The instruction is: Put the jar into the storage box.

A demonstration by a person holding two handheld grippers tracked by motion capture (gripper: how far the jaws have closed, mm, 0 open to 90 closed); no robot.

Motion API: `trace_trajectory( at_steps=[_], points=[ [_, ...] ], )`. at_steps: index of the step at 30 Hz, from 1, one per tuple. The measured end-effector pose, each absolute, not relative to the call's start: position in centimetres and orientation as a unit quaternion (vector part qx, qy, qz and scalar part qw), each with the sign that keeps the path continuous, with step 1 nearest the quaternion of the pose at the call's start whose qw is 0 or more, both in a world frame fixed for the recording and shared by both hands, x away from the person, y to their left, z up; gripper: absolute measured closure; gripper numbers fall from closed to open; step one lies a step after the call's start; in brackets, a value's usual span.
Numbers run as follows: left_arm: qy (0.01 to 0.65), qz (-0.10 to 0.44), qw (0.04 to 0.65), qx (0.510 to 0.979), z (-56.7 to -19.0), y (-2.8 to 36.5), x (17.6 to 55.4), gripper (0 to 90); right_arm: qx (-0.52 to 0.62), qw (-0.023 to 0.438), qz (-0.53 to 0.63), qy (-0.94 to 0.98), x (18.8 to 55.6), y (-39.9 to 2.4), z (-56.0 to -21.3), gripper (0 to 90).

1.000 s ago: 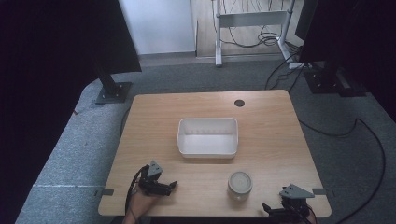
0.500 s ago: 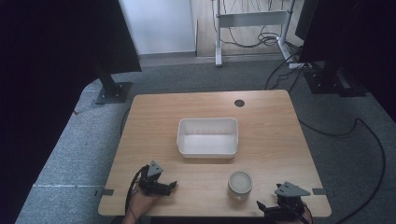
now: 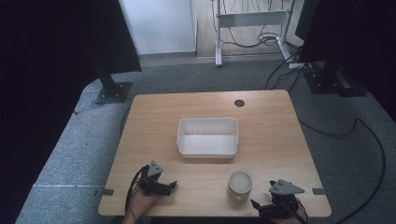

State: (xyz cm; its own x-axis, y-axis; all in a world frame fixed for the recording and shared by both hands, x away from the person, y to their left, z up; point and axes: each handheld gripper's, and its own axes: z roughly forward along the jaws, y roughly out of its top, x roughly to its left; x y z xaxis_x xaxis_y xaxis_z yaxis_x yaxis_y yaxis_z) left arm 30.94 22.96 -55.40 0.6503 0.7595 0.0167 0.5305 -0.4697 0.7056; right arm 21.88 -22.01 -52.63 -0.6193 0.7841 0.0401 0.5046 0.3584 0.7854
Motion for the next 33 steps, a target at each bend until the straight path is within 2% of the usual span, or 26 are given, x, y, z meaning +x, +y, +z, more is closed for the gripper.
trace_trajectory(
  at_steps=[33],
  points=[
    [0.384,0.167,0.344,0.841,-55.4,23.0,30.9,2.2,0.355,0.156,0.423,0.819,23.8,-18.0,-52.2,0.0]
  ],
)
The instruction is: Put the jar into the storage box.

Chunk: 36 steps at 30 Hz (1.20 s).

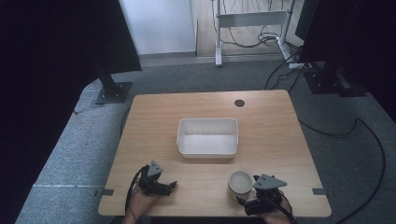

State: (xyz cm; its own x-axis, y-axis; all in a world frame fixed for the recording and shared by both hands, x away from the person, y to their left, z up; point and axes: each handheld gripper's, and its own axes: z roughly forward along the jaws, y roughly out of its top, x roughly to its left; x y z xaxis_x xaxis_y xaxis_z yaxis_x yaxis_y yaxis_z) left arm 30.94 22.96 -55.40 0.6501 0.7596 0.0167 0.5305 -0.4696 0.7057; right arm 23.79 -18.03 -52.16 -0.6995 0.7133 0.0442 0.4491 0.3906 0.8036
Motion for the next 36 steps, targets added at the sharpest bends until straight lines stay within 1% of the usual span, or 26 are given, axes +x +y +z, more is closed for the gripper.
trace_trajectory(
  at_steps=[16,19,22,28,36],
  points=[
    [0.384,0.167,0.344,0.841,-55.4,23.0,30.9,2.2,0.363,0.146,0.413,0.822,25.0,-16.7,-52.9,0.1],
    [0.384,0.167,0.344,0.841,-55.4,23.0,30.9,2.2,0.364,0.147,0.407,0.825,25.2,-16.4,-53.0,2.1],
    [0.384,0.167,0.344,0.841,-55.4,23.0,30.9,2.2,0.363,0.145,0.406,0.826,25.3,-16.1,-53.2,7.8],
    [0.384,0.167,0.344,0.841,-55.4,23.0,30.9,2.2,0.37,0.166,0.397,0.824,24.9,-15.7,-52.9,9.0],
    [0.383,0.167,0.343,0.841,-55.4,23.0,30.9,2.2,0.382,0.173,0.405,0.813,24.9,-15.7,-52.6,9.0]
  ],
)
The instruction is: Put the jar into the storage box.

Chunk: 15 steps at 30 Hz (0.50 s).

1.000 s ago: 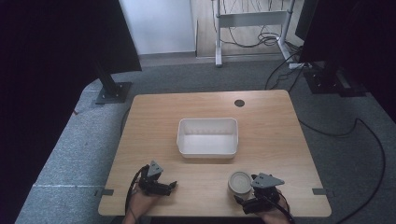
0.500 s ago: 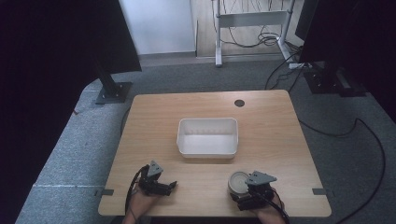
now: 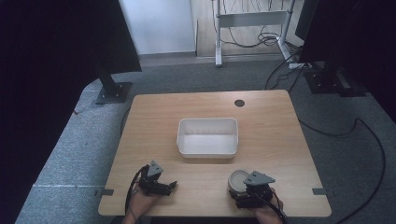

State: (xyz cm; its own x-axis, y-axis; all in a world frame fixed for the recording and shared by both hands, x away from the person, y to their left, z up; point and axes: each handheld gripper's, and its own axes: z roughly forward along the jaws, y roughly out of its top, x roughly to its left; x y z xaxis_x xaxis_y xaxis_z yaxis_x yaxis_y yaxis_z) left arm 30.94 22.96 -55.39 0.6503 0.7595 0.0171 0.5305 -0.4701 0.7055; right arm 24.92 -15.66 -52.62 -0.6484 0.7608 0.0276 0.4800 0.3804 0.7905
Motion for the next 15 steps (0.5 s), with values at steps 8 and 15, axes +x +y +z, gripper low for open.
trace_trajectory(
  at_steps=[8,15],
  points=[
    [0.384,0.167,0.344,0.841,-55.4,23.0,30.9,2.2,0.386,0.176,0.401,0.812,25.4,-15.3,-52.1,9.1],
    [0.383,0.167,0.343,0.841,-55.4,23.0,30.9,2.2,0.391,0.176,0.403,0.809,26.0,-15.0,-51.7,9.1]
  ],
)
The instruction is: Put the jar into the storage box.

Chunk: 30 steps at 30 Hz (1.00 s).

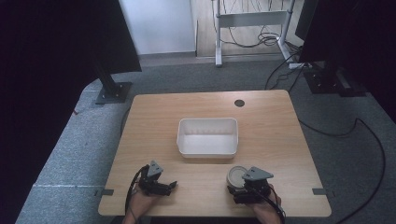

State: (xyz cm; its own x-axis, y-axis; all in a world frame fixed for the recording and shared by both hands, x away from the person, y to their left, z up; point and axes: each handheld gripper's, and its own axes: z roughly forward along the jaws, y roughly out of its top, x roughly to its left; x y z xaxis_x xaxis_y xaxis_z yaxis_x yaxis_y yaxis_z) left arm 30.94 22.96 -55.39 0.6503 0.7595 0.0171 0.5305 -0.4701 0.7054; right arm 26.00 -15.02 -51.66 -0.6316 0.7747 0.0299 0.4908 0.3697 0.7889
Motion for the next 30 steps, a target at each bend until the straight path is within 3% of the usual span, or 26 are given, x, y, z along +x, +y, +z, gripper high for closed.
trace_trajectory(
  at_steps=[30],
  points=[
    [0.384,0.167,0.344,0.841,-55.4,23.0,30.9,2.2,0.392,0.184,0.418,0.799,29.3,-12.9,-49.6,9.1]
  ],
)
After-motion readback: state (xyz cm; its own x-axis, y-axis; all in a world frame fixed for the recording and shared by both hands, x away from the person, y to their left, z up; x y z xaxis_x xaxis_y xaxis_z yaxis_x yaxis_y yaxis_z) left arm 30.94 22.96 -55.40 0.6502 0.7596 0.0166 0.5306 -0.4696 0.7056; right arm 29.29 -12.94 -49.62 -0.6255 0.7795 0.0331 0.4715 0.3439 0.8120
